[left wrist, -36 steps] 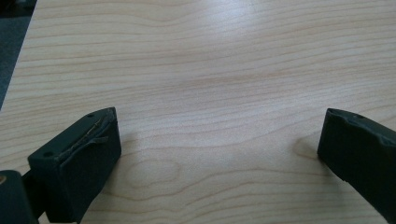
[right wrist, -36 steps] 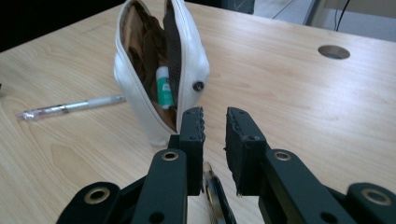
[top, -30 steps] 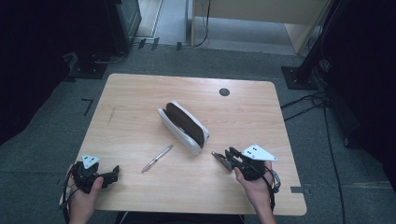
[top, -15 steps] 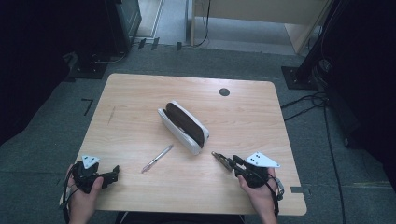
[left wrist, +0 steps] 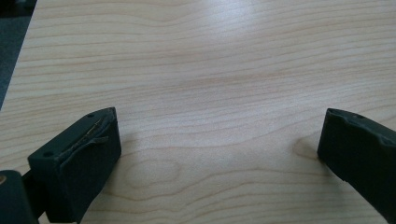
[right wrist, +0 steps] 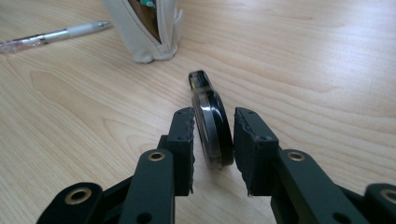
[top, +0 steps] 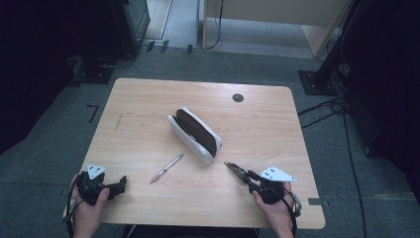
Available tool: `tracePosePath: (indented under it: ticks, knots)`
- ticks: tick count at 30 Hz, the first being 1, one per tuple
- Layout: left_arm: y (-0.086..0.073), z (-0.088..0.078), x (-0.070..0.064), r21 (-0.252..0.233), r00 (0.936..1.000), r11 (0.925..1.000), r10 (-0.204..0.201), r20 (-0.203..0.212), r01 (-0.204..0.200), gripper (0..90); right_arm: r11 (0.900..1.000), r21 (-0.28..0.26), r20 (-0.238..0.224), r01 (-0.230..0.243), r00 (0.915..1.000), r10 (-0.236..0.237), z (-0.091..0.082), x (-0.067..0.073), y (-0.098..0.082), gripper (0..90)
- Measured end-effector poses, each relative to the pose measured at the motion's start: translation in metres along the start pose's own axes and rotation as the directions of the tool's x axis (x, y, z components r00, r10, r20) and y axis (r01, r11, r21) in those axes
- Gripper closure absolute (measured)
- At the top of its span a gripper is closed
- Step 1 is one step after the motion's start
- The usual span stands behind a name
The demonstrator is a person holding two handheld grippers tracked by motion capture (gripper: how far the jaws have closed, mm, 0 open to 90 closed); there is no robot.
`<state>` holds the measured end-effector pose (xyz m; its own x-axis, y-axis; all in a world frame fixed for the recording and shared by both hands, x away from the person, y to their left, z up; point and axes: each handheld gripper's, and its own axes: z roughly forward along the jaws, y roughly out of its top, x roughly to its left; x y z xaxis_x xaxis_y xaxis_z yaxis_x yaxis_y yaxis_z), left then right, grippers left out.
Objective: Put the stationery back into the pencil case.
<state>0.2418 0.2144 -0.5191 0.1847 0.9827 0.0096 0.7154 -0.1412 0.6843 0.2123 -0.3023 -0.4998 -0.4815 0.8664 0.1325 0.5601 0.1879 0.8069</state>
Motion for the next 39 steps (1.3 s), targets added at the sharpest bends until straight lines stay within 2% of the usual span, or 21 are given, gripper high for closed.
tracePosePath:
  ticks: [8, 12, 17, 26, 39]
  knots:
    - [0.000, 0.000, 0.000, 0.000, 1.0000, 1.0000, 0.000, 0.000, 0.000, 0.0, 0.999, 0.035, 0.017, 0.008, 0.9998, -0.009, 0.008, 0.001, -0.006, 69.0]
    - [0.000, 0.000, 0.000, 0.000, 1.0000, 1.0000, 0.000, 0.000, 0.000, 0.0, 0.999, 0.036, 0.024, 0.011, 0.9996, -0.011, 0.009, 0.002, -0.007, 73.5]
    - [0.000, 0.000, 0.000, 0.000, 1.0000, 1.0000, 0.000, 0.000, 0.000, 0.0, 0.999, 0.036, 0.028, 0.010, 0.9995, -0.011, 0.008, 0.002, -0.006, 74.2]
    - [0.000, 0.000, 0.000, 0.001, 1.0000, 1.0000, 0.000, 0.000, 0.000, 0.0, 1.000, -0.010, 0.033, 0.014, 0.9994, -0.014, -0.001, 0.005, 0.000, 74.4]
    - [0.000, 0.000, 0.000, 0.000, 1.0000, 1.0000, 0.000, 0.000, 0.000, 0.0, 0.998, -0.060, -0.001, 0.029, 0.9996, -0.029, -0.015, 0.015, 0.020, 74.4]
